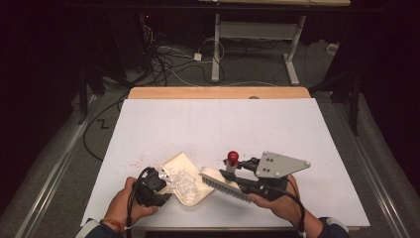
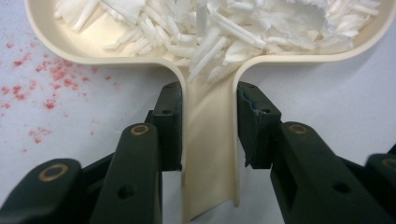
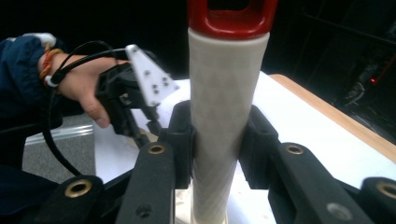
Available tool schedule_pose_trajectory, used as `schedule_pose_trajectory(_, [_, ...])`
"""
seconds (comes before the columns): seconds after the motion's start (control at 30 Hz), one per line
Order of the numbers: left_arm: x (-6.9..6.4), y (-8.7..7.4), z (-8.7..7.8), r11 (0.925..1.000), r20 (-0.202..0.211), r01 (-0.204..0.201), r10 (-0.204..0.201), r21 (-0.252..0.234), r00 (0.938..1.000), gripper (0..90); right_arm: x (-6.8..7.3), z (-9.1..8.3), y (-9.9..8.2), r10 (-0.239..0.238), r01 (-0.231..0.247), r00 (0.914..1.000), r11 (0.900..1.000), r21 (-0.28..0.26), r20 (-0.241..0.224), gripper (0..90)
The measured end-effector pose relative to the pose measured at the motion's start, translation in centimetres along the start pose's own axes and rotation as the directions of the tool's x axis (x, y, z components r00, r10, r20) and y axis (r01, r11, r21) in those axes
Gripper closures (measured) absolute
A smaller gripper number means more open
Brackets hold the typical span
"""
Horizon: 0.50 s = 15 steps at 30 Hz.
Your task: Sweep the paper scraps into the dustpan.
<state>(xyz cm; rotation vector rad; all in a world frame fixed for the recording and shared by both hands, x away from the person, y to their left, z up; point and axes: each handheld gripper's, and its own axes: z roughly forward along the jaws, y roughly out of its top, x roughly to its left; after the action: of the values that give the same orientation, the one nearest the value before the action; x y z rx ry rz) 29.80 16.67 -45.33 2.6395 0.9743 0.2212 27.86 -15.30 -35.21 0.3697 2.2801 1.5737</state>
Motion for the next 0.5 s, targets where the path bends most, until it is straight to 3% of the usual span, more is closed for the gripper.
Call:
schedule_pose_trajectory(0.23, [0.3, -0.1, 0.1, 0.999, 0.013, 0.037, -0.036, -0.027, 0.9993, 62.4, -3.0, -4.2, -0.9, 0.051, -0.051, 0.9939, 0.9987, 0.002, 0.098, 70.4])
schedule_pose_trajectory(0.5, [0.6, -0.1, 0.1, 0.9974, 0.007, 0.064, -0.064, -0.034, 0.9979, 62.5, -4.9, -8.1, -4.0, 0.096, -0.105, 0.9789, 0.9937, 0.04, 0.18, 70.4])
